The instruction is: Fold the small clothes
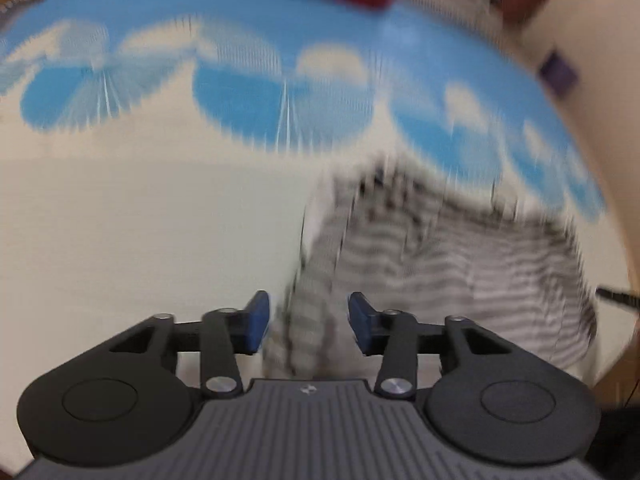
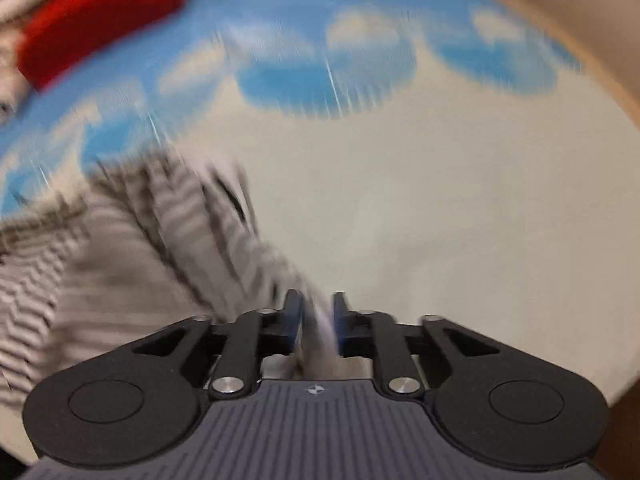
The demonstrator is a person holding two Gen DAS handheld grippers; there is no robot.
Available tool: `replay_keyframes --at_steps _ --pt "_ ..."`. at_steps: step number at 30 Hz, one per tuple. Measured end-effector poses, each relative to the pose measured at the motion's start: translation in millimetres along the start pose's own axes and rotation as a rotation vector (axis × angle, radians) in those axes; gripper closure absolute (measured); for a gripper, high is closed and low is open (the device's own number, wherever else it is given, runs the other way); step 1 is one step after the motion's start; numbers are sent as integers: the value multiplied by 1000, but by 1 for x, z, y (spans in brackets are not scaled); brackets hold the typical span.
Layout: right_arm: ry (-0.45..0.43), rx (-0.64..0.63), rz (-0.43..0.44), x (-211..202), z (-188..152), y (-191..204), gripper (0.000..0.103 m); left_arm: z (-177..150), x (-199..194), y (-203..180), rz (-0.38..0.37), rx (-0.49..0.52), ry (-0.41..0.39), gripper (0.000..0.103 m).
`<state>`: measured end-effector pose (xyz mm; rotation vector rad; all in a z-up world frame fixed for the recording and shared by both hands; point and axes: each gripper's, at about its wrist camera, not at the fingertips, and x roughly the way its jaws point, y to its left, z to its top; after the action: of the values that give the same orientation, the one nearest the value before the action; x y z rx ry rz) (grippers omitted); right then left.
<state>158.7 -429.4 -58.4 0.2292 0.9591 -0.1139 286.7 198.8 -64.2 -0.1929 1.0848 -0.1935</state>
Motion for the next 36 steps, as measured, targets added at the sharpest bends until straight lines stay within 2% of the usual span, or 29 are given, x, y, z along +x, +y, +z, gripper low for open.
replay_keyframes --at_steps 2,4,7,12,13,14,15,16,19,21,23,24,26,27,28,29,30,31,33,36 --pt "-78 -26 66 0 8 15 63 11 4 -5 5 -13 -54 49" --pt "-110 -80 86 8 15 31 59 18 16 -15 7 -24 -88 45" --pt "-96 -123 108 29 22 50 56 26 41 -27 25 -18 -84 44" --pt "-61 -168 103 56 33 74 58 27 69 -48 50 59 -92 46" --pt "-46 -185 84 64 32 77 64 29 75 -50 63 78 -95 52" --pt "-37 -186 74 70 35 78 94 32 78 -53 89 98 -109 61" --pt "-58 -163 71 70 39 77 100 35 79 -56 99 114 -135 82" --pt "-122 -126 67 65 45 76 100 38 79 -56 89 116 -152 102" --pt "-292 -64 39 50 62 76 100 51 72 -55 81 69 -239 102" --pt "-368 -69 15 46 69 84 100 56 70 -55 83 30 -279 102" --pt "-394 -117 -12 50 70 96 100 60 73 -59 127 23 -298 102" --pt "-366 -145 -22 59 71 102 100 61 78 -60 162 20 -287 102" --pt "-292 -179 -73 78 71 111 98 63 97 -55 221 -7 -203 101" --pt "-223 -200 -97 93 69 114 91 62 106 -52 245 -17 -150 97" --pt "-142 -222 -114 109 68 115 87 61 116 -48 264 -21 -88 94" --pt "-74 -237 -136 120 64 115 84 59 124 -45 264 -25 -24 91" --pt "-19 -233 -162 128 62 111 76 58 126 -43 258 -31 4 86" --pt "-6 -207 -158 128 62 106 71 58 122 -41 252 -38 5 80" --pt "-36 -125 -134 114 67 93 60 59 104 -39 226 -50 -47 68" --pt "-97 -24 -50 83 71 70 54 56 74 -36 140 -81 -114 66"
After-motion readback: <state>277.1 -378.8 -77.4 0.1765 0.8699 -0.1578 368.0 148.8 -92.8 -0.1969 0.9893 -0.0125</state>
